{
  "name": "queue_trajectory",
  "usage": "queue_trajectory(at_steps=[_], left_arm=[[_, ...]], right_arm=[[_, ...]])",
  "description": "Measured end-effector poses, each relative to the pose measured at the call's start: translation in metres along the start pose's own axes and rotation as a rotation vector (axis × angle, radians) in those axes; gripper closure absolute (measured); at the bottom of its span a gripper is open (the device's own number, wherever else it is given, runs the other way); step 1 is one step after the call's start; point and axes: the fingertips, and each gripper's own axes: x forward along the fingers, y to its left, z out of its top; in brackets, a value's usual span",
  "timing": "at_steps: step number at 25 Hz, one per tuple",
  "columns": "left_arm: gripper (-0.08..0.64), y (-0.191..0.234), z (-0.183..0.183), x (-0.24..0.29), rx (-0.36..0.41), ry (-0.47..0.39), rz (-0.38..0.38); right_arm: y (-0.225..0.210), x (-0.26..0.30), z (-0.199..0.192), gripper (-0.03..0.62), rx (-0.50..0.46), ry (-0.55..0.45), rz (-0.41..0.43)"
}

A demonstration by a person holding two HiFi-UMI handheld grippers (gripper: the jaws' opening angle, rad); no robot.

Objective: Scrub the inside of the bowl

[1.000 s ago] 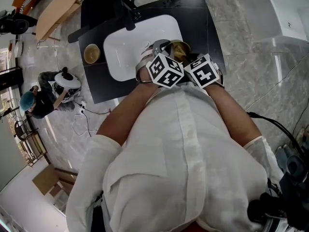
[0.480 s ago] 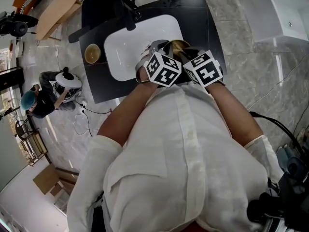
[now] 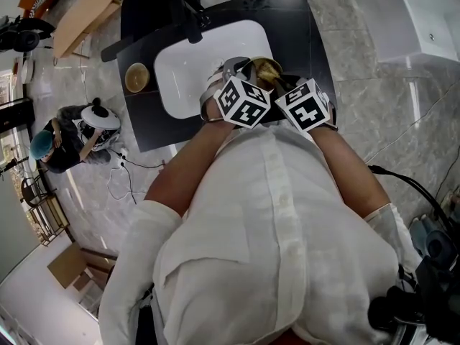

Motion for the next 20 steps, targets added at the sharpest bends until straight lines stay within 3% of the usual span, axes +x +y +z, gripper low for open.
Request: queue_trajectory(at_steps=[4, 7, 14, 17, 20], left_arm=[[0.545, 0.001, 0.001, -0.001, -0.040, -0.011, -0.016], [0.545, 0.010, -0.003, -0.001, -0.123, -0.019, -0.037], [0.549, 0.034, -0.018, -0.008, -0.491, -0.078, -0.191], [0.549, 0.041, -0.027, -0.010, -0.624, -0.100, -0.255], [0.549, 0.044, -0.033, -0.015, -0.699, -0.139, -0.312]], right_arm=[[0.011, 0.002, -0.007, 0.566, 0.024, 0.001, 0.050], [0.023, 0.001, 0.000, 0.566, 0.034, -0.034, 0.134], [0.029, -0.046, 0.030, 0.565, 0.094, -0.262, 0.319], [0.005, -0.071, 0.042, 0.566, 0.133, -0.365, 0.303], [-0.023, -0.083, 0.050, 0.566, 0.145, -0.435, 0.249]])
